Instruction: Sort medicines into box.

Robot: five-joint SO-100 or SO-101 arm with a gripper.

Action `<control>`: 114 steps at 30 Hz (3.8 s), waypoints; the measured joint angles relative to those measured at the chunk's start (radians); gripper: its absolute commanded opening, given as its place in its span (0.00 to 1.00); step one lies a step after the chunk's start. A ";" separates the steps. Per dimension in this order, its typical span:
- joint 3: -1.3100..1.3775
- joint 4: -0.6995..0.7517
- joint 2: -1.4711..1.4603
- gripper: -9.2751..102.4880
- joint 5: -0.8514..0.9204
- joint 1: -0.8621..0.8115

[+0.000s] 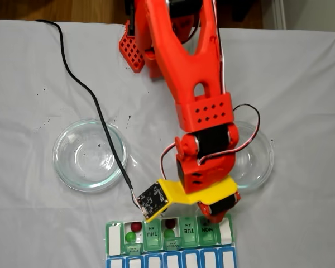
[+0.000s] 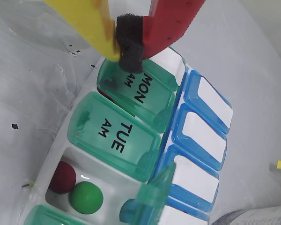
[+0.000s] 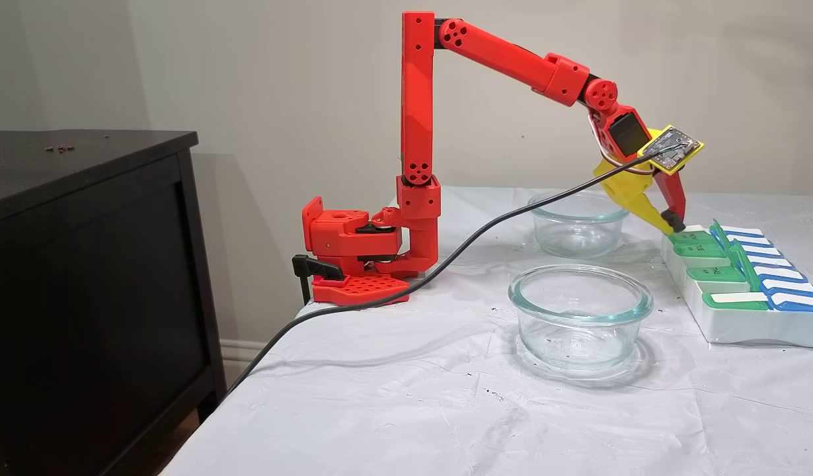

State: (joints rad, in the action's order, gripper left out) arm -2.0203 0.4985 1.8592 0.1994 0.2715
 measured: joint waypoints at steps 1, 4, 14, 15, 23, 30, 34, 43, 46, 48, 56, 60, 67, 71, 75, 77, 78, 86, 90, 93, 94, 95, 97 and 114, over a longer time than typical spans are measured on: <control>0.000 -0.002 -0.009 0.08 -0.002 -0.003; 0.006 -0.012 -0.021 0.08 -0.003 -0.006; -0.014 -0.084 0.012 0.08 -0.034 -0.028; -0.020 -0.103 0.021 0.08 -0.043 -0.035; -0.046 -0.302 0.091 0.08 -0.141 -0.143; -0.006 -0.310 0.092 0.08 -0.187 -0.221; 0.008 -0.230 0.092 0.08 -0.150 -0.233; 0.008 -0.087 0.092 0.08 -0.083 -0.206; 0.008 -0.069 0.092 0.08 -0.074 -0.201; 0.009 -0.041 0.092 0.08 -0.069 -0.201; 0.143 0.219 0.043 0.08 -0.143 -0.207; 0.166 0.245 0.012 0.08 -0.155 -0.219; 0.166 0.245 0.011 0.08 -0.155 -0.219; 0.166 0.245 0.011 0.08 -0.141 -0.219; 0.137 0.245 0.011 0.08 -0.121 -0.209; 0.127 0.245 0.009 0.08 -0.110 -0.201; 0.127 0.245 0.000 0.08 -0.104 -0.196; 0.044 0.245 -0.041 0.08 -0.051 -0.160; 0.023 0.245 -0.041 0.08 -0.038 -0.150; 0.023 0.239 -0.041 0.08 -0.037 -0.150; 0.023 0.232 -0.038 0.08 -0.037 -0.150; 0.023 0.222 -0.031 0.08 -0.037 -0.150; 0.023 0.187 0.015 0.08 -0.043 -0.158; -0.017 -0.161 0.232 0.08 -0.109 -0.204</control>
State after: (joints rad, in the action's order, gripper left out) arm -2.0371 0.3375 2.0908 0.0905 0.0675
